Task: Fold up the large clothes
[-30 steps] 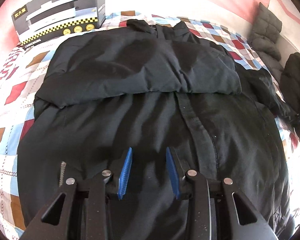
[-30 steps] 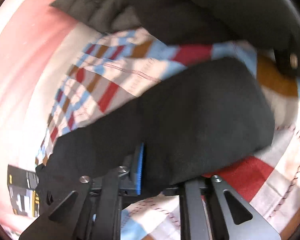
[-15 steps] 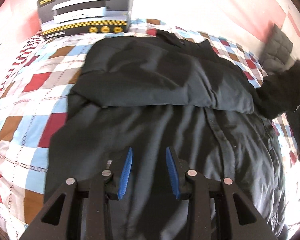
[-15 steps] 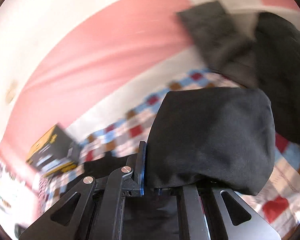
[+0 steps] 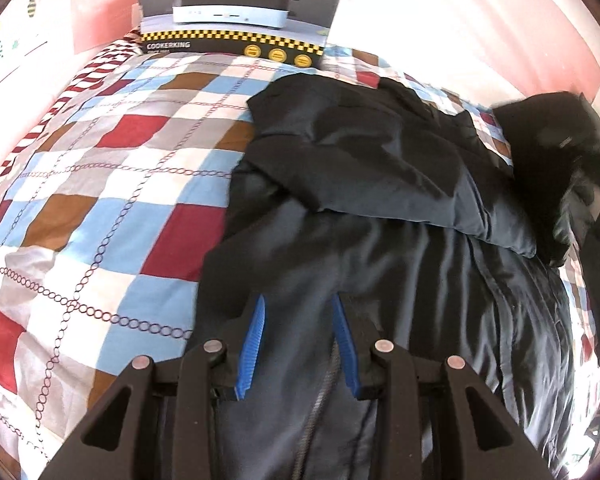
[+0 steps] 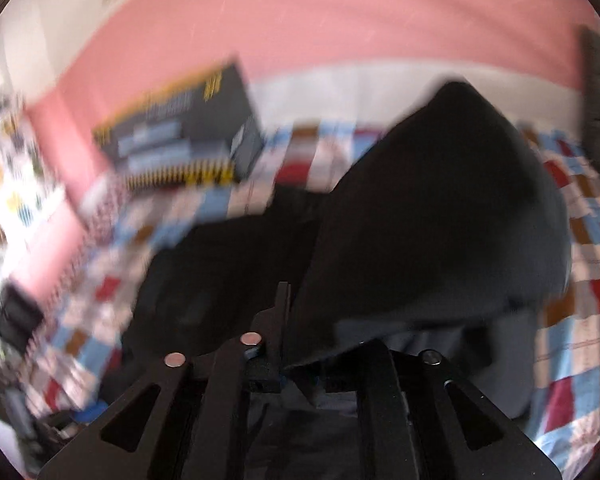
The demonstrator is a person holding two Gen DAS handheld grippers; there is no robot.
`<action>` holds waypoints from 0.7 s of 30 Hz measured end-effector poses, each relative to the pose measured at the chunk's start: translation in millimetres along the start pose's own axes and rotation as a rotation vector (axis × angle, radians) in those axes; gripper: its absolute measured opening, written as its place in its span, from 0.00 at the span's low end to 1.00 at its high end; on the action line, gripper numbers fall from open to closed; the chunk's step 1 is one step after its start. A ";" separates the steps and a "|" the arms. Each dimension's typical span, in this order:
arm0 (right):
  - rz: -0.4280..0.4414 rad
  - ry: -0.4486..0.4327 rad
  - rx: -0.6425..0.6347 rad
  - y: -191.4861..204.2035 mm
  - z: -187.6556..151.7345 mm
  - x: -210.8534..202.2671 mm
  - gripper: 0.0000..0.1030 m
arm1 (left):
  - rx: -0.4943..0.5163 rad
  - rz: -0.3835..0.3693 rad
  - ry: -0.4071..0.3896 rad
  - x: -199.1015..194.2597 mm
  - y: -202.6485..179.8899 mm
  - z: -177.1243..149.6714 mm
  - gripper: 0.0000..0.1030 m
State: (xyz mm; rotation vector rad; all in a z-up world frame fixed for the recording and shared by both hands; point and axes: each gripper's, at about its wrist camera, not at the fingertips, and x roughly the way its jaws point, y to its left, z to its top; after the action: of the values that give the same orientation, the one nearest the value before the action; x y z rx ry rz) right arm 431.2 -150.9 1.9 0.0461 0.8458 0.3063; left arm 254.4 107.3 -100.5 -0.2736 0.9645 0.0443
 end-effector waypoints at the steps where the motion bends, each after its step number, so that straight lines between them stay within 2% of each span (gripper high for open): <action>1: 0.006 0.044 -0.018 6.7 -8.4 15.6 0.27 | -0.003 0.000 -0.002 -0.4 2.4 -0.1 0.36; 2: 0.031 0.081 -0.036 14.0 -19.0 29.8 0.33 | -0.005 0.001 -0.004 -1.3 4.4 -0.2 0.36; 4: 0.061 0.128 -0.062 24.9 -37.6 42.8 0.64 | -0.008 -0.001 -0.008 -2.4 7.2 0.3 0.36; 5: 0.070 0.135 -0.074 29.3 -43.7 42.0 0.68 | -0.009 -0.002 -0.009 -3.3 7.7 0.6 0.36; 8: 0.108 0.135 -0.118 39.2 -55.5 31.5 0.69 | -0.011 -0.010 -0.014 -4.4 8.7 0.8 0.36; 10: 0.136 0.100 -0.109 37.3 -58.1 16.4 0.69 | -0.014 -0.020 -0.016 -4.8 8.7 0.5 0.36; 16: 0.200 -0.014 0.065 10.0 -40.7 -10.5 0.69 | -0.011 -0.047 -0.022 -8.6 4.9 -0.6 0.36; 19: 0.310 -0.056 0.137 10.1 -33.1 -14.8 0.69 | -0.005 -0.053 -0.028 -11.6 5.3 -0.3 0.36; 21: 0.363 -0.052 0.131 18.1 -31.5 -9.4 0.69 | -0.002 -0.055 -0.032 -13.1 5.9 0.8 0.36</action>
State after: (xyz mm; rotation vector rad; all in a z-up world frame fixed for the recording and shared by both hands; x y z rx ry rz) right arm 397.5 -138.9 -9.3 0.3310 0.8030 0.5874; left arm 246.6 114.3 -90.6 -0.3006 0.9247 -0.0003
